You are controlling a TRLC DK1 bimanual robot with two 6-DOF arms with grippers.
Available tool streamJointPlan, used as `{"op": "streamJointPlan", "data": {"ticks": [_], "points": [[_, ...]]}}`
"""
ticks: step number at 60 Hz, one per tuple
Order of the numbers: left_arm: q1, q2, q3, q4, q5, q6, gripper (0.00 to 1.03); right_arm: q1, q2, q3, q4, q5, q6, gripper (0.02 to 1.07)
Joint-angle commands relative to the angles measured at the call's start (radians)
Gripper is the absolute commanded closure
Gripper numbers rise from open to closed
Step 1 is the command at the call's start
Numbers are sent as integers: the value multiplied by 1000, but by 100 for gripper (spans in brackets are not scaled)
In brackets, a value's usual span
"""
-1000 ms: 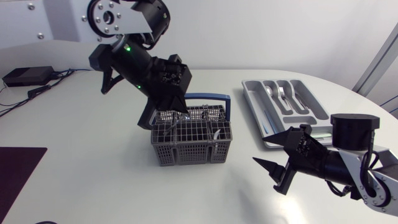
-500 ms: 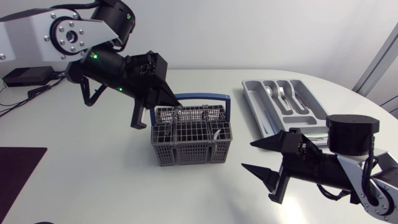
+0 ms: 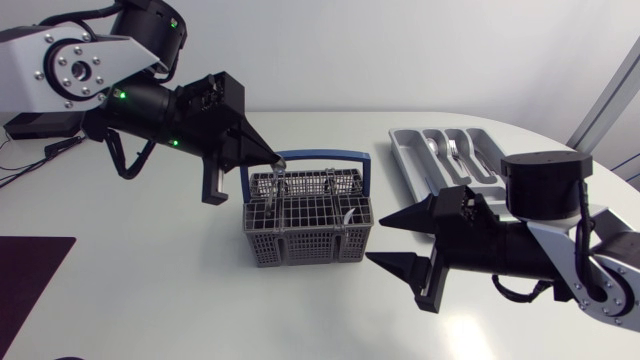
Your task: Unload the cutlery basket into the drawer organizer.
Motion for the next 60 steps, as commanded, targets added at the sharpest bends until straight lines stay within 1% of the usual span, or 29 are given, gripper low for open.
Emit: {"op": "streamJointPlan", "data": {"ticks": [1,8,17,21,24,27,31,35,41,43,49,54,60], "points": [[6,-43,-32,29,22,-50,96,11,7,39,-20,3,51,29],[9,-76,-53,73,37,-114,96,15,2,55,-26,3,69,29],[0,-129,-83,147,37,-219,96,16,-7,73,-24,4,100,29],[-4,-139,-93,213,35,-321,96,15,-15,79,-17,13,114,29],[-18,-150,-101,227,35,-372,96,15,-15,84,-6,24,126,29],[-49,-165,-113,228,34,-412,96,16,-20,87,3,39,135,29],[-78,-173,-122,259,16,-502,96,16,-23,86,40,68,160,29],[-123,-170,-127,294,-43,-608,96,28,-33,84,66,121,163,29],[-153,-162,-129,326,-72,-731,96,68,-67,78,97,196,177,29],[-175,-161,-129,334,-100,-768,96,85,-84,70,118,239,177,29],[-224,-159,-135,386,-179,-846,96,137,-118,58,158,346,177,30],[-255,-147,-126,403,-225,-887,96,186,-141,46,206,449,170,35],[-293,-132,-110,420,-293,-932,96,240,-141,36,270,561,150,36]]}}
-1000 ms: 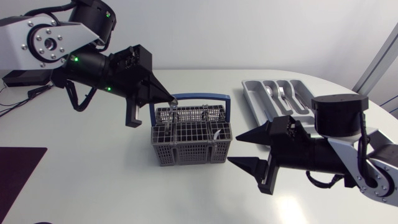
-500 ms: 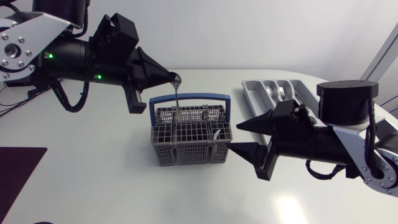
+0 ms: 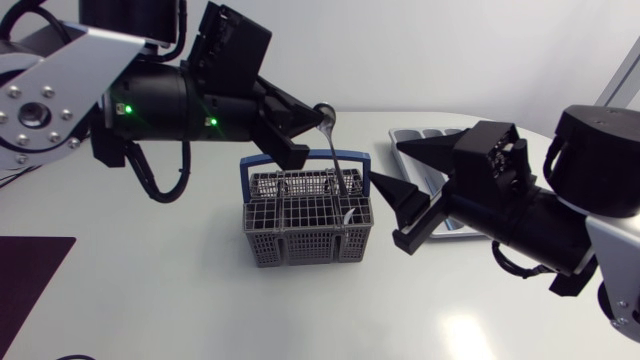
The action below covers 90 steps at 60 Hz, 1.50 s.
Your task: Unload the cutlery basket into the drawer organizer.
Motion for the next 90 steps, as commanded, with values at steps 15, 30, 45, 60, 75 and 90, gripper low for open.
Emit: {"op": "streamJointPlan", "data": {"ticks": [15,30,45,60,75,90], "points": [[-136,47,-20,134,-181,-178,96,113,40,-31,142,226,-38,36],[-180,65,-9,171,-240,-218,96,147,60,-35,198,307,-61,45],[-201,84,-5,178,-247,-240,96,159,61,-31,211,320,-73,50],[-203,84,0,186,-254,-244,96,161,66,-45,223,323,-75,66],[-203,84,5,187,-255,-246,96,172,88,-45,224,323,-75,71],[-206,85,11,187,-257,-246,96,173,88,-48,224,323,-72,89]]}}
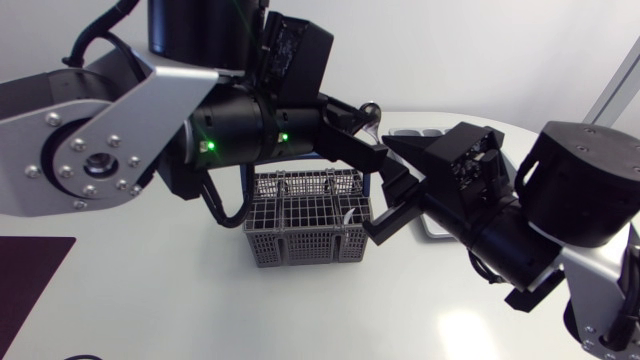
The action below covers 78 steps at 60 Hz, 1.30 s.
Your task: Unload the cutlery basket into the drawer organizer.
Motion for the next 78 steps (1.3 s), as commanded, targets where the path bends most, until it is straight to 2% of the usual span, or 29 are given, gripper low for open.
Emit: {"op": "streamJointPlan", "data": {"ticks": [1,12,30,35,44,48,51,55,64,75,78], "points": [[-8,12,13,12,-6,-24,96,6,11,-22,12,10,-14,91],[-9,19,12,12,-8,-24,96,8,12,-22,12,11,-17,101],[-12,21,10,23,-8,-33,94,18,28,-24,12,18,-25,101],[-15,21,12,26,-6,-33,79,20,28,-24,4,16,-28,101],[0,6,26,28,-8,-36,37,17,11,-30,-34,-18,-27,101],[21,-13,36,28,-8,-34,23,11,-14,-34,-62,-44,-28,101],[37,-24,43,26,-8,-30,17,-3,-34,-37,-93,-65,-27,101],[61,-40,52,14,-8,-16,14,-61,-70,-44,-136,-131,-27,101],[109,-59,59,-20,-8,27,13,-258,-152,-47,-249,-349,-24,101],[126,-53,59,-101,-8,107,13,-575,-176,-21,-372,-713,-73,101],[121,-45,55,-126,-8,120,13,-649,-167,-11,-395,-786,-97,101]]}}
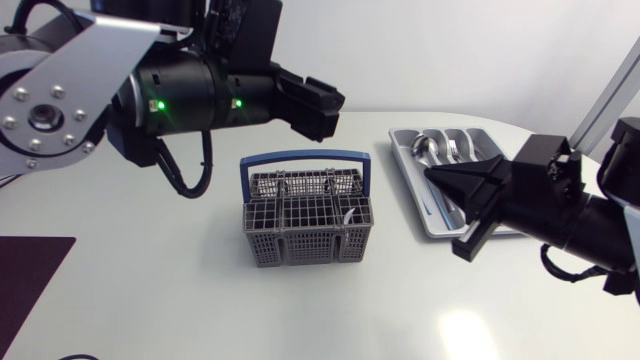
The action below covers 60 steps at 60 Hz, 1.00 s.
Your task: Unload the cutlery basket into the drawer organizer.
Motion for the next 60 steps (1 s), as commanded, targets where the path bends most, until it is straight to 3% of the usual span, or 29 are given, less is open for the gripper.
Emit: {"op": "streamJointPlan", "data": {"ticks": [1,13,21,32,48,60], "points": [[-3,11,22,-37,-4,47,13,-116,10,19,-40,-102,-57,101],[-34,62,9,-124,-4,99,13,-309,111,59,-178,-323,-258,101],[-96,115,-8,-167,-4,116,13,-407,220,117,-365,-424,-497,101],[-156,184,4,-213,-8,125,14,-496,366,211,-518,-452,-685,101],[-193,276,53,-258,-118,135,17,-611,605,413,-822,-418,-1076,101],[-193,306,81,-264,-162,130,17,-673,788,550,-914,-363,-1278,101]]}}
